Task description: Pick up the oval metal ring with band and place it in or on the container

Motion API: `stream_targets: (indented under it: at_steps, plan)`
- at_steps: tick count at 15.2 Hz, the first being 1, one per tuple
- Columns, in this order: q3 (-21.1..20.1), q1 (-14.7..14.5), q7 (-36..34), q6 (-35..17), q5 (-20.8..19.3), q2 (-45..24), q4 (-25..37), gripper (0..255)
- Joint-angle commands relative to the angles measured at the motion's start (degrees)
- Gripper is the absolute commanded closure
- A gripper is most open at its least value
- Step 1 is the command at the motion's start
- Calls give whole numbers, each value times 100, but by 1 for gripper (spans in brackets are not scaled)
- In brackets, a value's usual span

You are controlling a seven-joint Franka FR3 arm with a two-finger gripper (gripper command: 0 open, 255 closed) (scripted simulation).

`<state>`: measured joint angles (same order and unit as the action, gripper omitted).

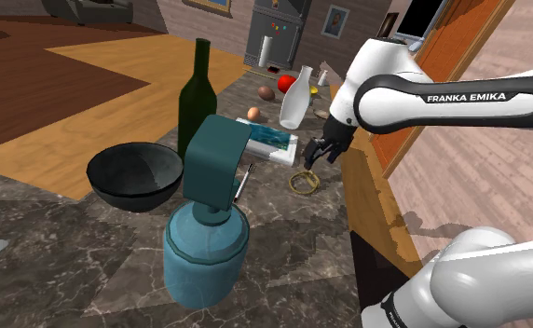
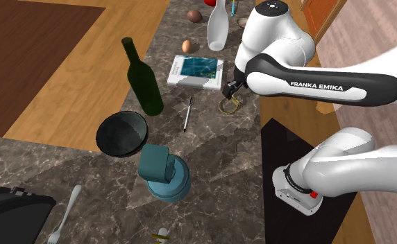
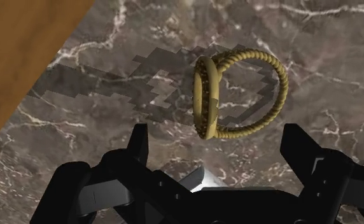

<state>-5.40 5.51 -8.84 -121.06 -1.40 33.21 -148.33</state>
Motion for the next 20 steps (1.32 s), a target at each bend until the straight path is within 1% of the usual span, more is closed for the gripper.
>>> stream_targets:
  at_steps: [1, 7, 14, 15, 20]
  plan:
    - [-39, 16, -71, -220, -22, -114, -115, 0]
    - [-47, 44, -92, -729, -55, -364, -375, 0]
    - [-47, 44, -92, -728, -55, -364, -374, 0]
    - [-47, 44, -92, -728, -55, -364, -374, 255]
    - [-47, 44, -92, -729, -55, -364, -374, 255]
